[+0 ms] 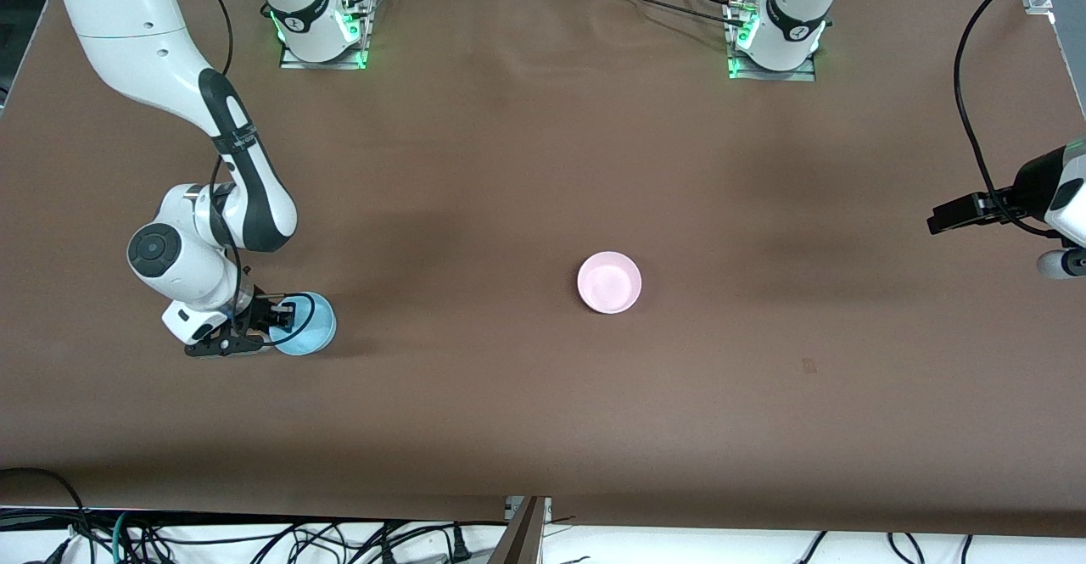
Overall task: Stack pink and blue bowls on white bowl
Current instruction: 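Lift the blue bowl with the right gripper and carry it to the stack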
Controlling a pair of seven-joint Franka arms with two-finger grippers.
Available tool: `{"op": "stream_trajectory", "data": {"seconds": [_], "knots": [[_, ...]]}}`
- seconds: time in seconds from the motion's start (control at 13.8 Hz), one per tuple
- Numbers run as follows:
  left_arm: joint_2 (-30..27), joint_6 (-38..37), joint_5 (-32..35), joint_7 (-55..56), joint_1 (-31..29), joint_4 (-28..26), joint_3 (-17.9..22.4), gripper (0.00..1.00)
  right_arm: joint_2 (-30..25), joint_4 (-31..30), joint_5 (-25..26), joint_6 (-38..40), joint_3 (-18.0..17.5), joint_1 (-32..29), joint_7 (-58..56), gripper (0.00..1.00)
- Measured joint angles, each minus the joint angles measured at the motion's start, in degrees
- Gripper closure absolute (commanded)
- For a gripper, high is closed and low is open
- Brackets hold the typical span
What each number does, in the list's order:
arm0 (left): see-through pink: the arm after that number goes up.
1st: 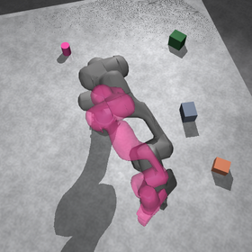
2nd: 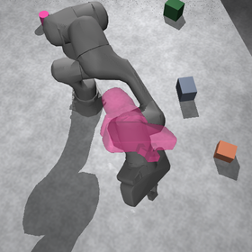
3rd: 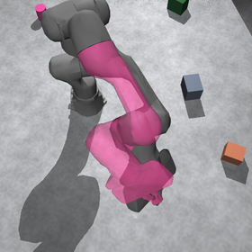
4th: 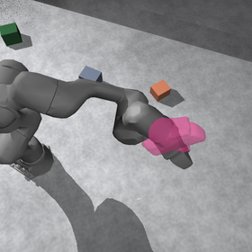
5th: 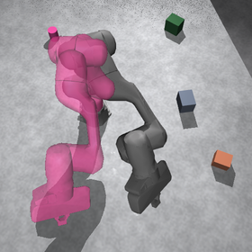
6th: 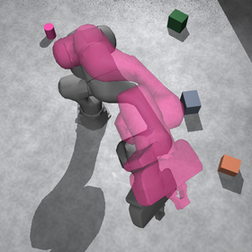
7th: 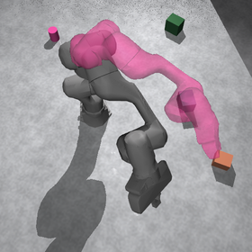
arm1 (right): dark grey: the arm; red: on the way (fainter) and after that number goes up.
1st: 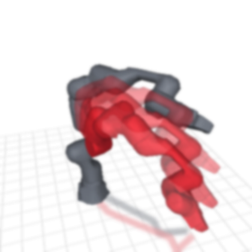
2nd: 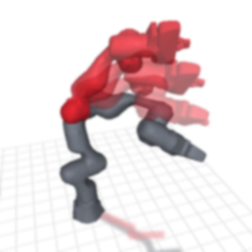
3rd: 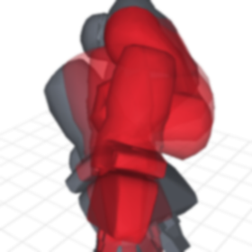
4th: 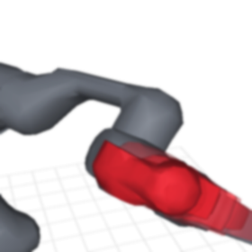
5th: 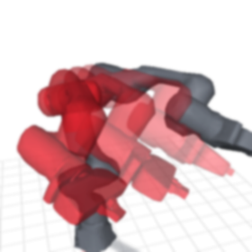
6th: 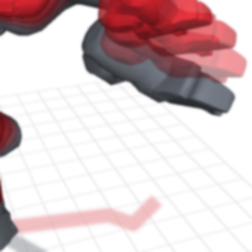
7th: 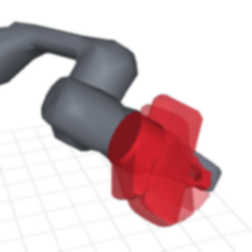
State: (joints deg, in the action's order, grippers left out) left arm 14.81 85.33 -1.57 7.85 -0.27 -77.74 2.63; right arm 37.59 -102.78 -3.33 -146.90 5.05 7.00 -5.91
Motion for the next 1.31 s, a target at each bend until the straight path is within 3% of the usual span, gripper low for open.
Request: {"op": "stream_trajectory", "data": {"seconds": [0.36, 0.73, 1.09, 1.31], "knots": [[0.0, 0.0, 0.0, 0.0, 0.0, 0.0, 0.0, 0.00, -2.0, 0.9, 0.0, 3.4, -0.5, 0.0, 0.1, 1.00], [0.1, 0.0, 0.0, 0.0, 0.2, 0.0, -0.1, 0.00, -3.9, 10.6, 0.0, 18.1, -4.3, 1.7, 12.4, 1.00], [0.1, 0.0, 0.0, 0.0, 0.4, 0.0, -0.1, 0.00, -4.0, 15.2, 0.0, 20.6, -5.3, 11.0, 30.3, 1.00], [0.1, 0.0, 0.0, 0.0, 0.3, 0.0, -0.1, 0.00, -0.8, 20.9, 0.1, 20.3, -5.4, 19.6, 43.9, 1.00]]}}
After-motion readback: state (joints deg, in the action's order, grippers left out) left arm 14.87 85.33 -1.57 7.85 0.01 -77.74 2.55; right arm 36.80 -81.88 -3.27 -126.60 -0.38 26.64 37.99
